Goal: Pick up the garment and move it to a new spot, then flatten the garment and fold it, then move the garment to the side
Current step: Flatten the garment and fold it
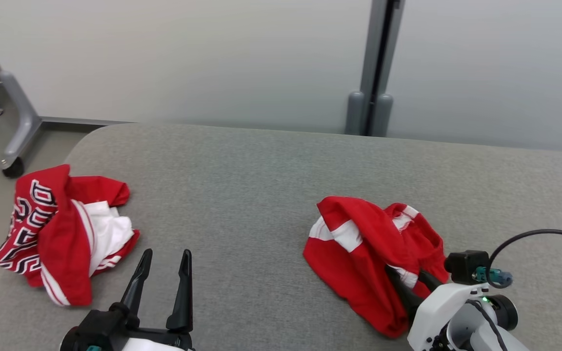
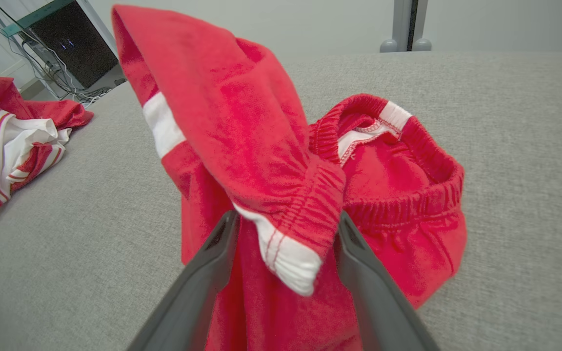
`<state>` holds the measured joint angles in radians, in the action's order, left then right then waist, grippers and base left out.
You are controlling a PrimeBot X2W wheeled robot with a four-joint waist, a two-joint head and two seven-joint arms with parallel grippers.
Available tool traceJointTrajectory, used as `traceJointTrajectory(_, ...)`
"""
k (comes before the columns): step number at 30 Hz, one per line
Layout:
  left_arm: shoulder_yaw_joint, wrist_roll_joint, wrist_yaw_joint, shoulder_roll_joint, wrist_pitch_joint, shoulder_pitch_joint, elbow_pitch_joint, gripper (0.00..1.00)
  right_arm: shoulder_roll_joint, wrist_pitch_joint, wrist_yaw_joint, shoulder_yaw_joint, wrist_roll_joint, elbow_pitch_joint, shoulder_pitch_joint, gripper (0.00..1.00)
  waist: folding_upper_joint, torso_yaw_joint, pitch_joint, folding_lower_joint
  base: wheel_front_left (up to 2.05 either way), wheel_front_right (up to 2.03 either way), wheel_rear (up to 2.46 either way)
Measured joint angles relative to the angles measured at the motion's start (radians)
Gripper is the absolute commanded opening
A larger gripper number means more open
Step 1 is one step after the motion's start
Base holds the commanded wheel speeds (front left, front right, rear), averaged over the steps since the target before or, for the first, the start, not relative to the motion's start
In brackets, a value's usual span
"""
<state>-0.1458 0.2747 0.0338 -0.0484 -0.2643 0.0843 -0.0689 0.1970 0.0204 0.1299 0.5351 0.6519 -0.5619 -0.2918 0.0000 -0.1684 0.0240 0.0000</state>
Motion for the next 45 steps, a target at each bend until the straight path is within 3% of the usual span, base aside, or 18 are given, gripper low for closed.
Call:
traceJointTrajectory(1, -0.005, 0.0, 0.0, 0.0, 0.0, 0.0, -0.003, 1.0, 0.0, 0.014, 0.0, 0.003, 0.0, 0.0, -0.004, 0.49, 0.0, -0.01, 0.002, 0.0, 0.0, 0.0, 0.0)
traceJointTrajectory(2, -0.008, 0.001, 0.0, 0.0, 0.0, 0.0, -0.005, 1.0, 0.0, 0.029, 0.0, 0.005, 0.0, 0.0, -0.007, 0.0, 0.0, -0.019, 0.003, 0.0, 0.0, 0.0, 0.0)
traceJointTrajectory(8, -0.025, 0.01, -0.001, 0.0, 0.0, 0.001, -0.024, 1.0, 0.016, 0.049, 0.0, 0.029, 0.0, 0.02, -0.038, 0.0, 0.0, -0.06, 0.019, 0.0, 0.0, 0.0, 0.0)
traceJointTrajectory(16, -0.048, 0.028, -0.005, 0.0, 0.0, -0.002, -0.044, 1.0, -0.004, 0.043, 0.0, 0.131, 0.018, 0.07, -0.202, 0.0, 0.0001, -0.086, 0.031, 0.0, 0.0, 0.0, 0.0)
traceJointTrajectory(28, -0.048, 0.037, -0.007, 0.0, 0.0, -0.016, -0.061, 1.0, -0.03, 0.187, 0.0, 0.176, 0.123, 0.178, -0.452, 0.0, 0.0, -0.065, 0.02, 0.0, 0.0, 0.0, 0.0)
traceJointTrajectory(36, -0.055, 0.05, -0.002, 0.0, 0.0, -0.037, -0.063, 1.0, 0.086, 0.215, 0.001, 0.075, 0.153, 0.138, -0.47, 0.0, 0.0, -0.019, -0.012, 0.0, 0.0, 0.0, 0.0)
traceJointTrajectory(45, -0.07, 0.068, 0.001, 0.0, 0.0, -0.083, -0.077, 1.0, 0.221, 0.227, 0.001, -0.011, 0.223, 0.027, -0.203, 0.0, 0.0, 0.034, -0.079, 0.0, 0.0, 0.0, 0.0)
